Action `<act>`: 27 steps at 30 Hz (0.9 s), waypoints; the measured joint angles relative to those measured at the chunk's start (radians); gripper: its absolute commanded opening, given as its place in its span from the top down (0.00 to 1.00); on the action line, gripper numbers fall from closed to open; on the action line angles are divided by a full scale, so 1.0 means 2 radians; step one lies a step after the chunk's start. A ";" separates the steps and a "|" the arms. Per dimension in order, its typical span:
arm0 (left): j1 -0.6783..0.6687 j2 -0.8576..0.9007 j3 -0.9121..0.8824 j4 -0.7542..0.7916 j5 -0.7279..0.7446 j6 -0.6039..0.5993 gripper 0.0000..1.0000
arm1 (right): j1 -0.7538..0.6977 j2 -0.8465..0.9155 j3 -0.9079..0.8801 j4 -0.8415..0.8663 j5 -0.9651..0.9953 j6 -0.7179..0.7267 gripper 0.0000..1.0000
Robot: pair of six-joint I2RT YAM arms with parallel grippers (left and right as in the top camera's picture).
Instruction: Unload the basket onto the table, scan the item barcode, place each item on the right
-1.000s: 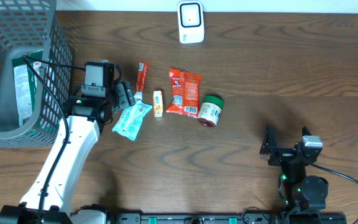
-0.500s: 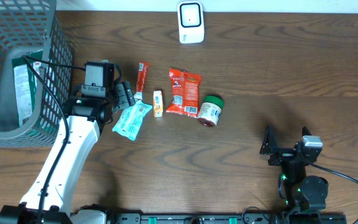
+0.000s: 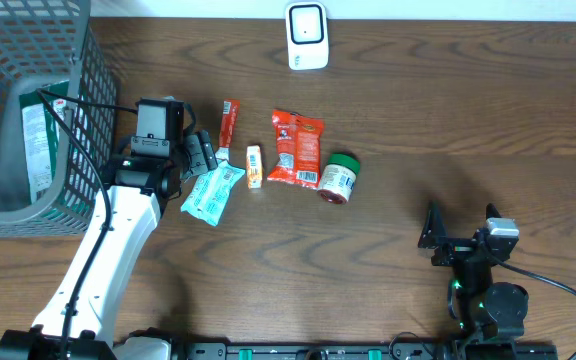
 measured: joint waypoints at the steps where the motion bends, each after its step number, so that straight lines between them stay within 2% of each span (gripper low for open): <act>1: 0.000 0.000 0.000 0.000 0.000 0.000 0.16 | 0.000 0.000 0.000 0.000 0.000 0.000 0.01; 10: 0.000 0.000 0.000 0.002 0.000 0.000 0.16 | 0.000 0.000 0.000 0.000 0.000 0.000 0.01; 11: 0.000 0.000 0.000 0.006 0.000 0.000 0.04 | 0.000 0.000 0.000 0.000 0.000 0.000 0.01; 15: 0.000 0.000 0.000 0.010 0.000 -0.001 0.04 | 0.000 0.000 0.000 0.000 0.000 0.000 0.01; 16: 0.000 0.000 0.000 0.011 0.000 -0.002 0.22 | 0.000 0.000 0.000 0.000 0.000 0.000 0.01; 17: 0.000 0.000 0.000 0.010 0.004 -0.001 0.69 | 0.000 0.000 0.000 0.000 0.000 0.000 0.01; 19: 0.000 -0.001 0.000 0.008 0.025 0.009 0.90 | 0.000 0.000 0.000 0.000 0.000 0.000 0.01; 23: 0.000 -0.026 0.024 -0.067 0.059 0.017 0.93 | 0.000 0.000 0.000 0.000 0.000 0.000 0.01; 27: 0.000 -0.060 0.114 -0.165 0.043 0.011 0.92 | 0.000 0.000 0.000 0.000 0.000 0.000 0.01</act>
